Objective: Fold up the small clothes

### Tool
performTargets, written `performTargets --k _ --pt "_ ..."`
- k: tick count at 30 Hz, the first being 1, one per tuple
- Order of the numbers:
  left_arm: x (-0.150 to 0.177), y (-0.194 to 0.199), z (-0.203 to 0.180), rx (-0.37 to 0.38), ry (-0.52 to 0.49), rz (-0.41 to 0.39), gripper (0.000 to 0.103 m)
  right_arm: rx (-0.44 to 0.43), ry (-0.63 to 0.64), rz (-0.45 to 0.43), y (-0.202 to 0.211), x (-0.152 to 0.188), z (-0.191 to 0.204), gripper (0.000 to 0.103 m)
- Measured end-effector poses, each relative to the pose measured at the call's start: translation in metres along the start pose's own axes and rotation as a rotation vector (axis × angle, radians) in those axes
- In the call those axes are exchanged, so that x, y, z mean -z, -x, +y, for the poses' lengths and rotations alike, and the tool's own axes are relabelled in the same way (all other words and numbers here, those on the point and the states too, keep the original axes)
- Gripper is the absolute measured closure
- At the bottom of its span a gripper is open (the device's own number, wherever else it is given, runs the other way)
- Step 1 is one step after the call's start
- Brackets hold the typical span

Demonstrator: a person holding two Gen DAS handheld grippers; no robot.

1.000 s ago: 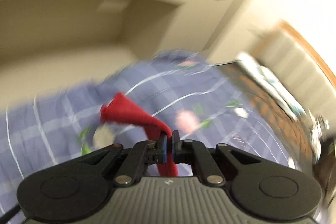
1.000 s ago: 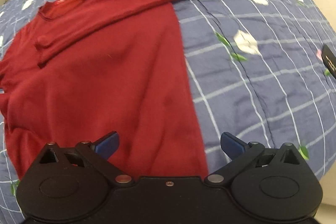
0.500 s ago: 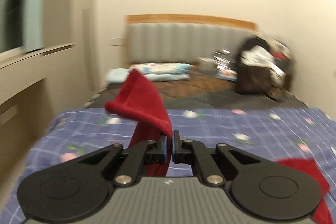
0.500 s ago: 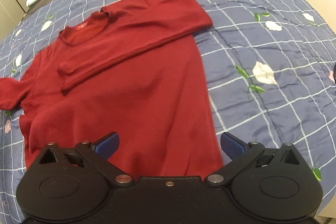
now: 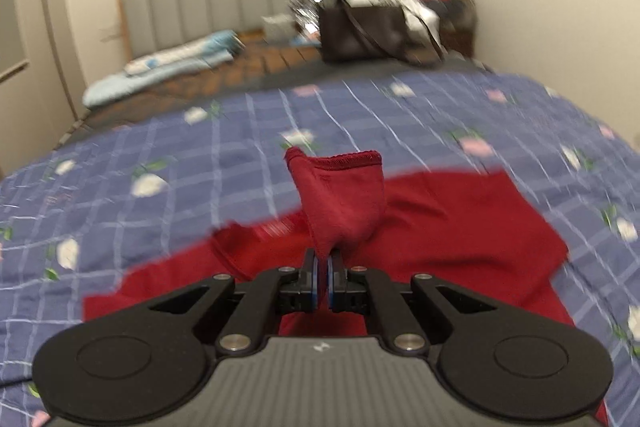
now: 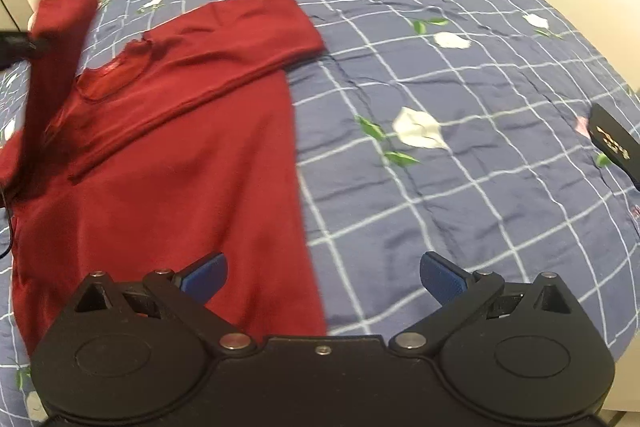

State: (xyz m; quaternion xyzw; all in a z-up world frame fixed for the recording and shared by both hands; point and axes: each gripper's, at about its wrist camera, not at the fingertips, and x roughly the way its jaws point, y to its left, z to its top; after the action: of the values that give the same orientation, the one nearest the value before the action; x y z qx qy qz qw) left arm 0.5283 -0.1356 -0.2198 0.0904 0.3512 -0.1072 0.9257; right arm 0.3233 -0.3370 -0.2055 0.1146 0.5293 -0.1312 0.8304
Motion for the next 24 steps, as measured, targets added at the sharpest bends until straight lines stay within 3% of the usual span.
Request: performTargets --k 7,8,9,11,14,18,24 --pt "0.024 0.0 -0.019 0.055 -0.036 0.123 0.094 -0.013 -0.016 -0.014 -0.003 -0.009 -0.024 0.001" --pt "0.025 0.0 -0.019 0.066 -0.029 0.145 0.082 -0.019 -0.014 -0.016 -0.005 -0.013 -0.026 0.001" --pt "0.026 0.0 -0.018 0.08 -0.017 0.169 0.058 -0.024 -0.012 -0.018 -0.006 -0.016 -0.026 0.001" --pt "0.027 0.002 -0.012 0.108 0.016 0.196 0.03 -0.041 -0.002 -0.022 -0.01 -0.023 -0.025 0.001" --pt "0.031 0.012 -0.002 0.132 0.035 0.206 0.027 -0.075 0.025 -0.013 -0.018 -0.038 -0.018 0.001" --pt "0.035 0.029 0.023 0.075 0.087 0.205 0.012 -0.159 0.066 0.008 -0.033 -0.063 0.0 0.001" --pt "0.048 0.056 0.106 -0.076 0.347 0.219 0.008 -0.354 0.076 0.041 -0.059 -0.108 0.042 0.001"
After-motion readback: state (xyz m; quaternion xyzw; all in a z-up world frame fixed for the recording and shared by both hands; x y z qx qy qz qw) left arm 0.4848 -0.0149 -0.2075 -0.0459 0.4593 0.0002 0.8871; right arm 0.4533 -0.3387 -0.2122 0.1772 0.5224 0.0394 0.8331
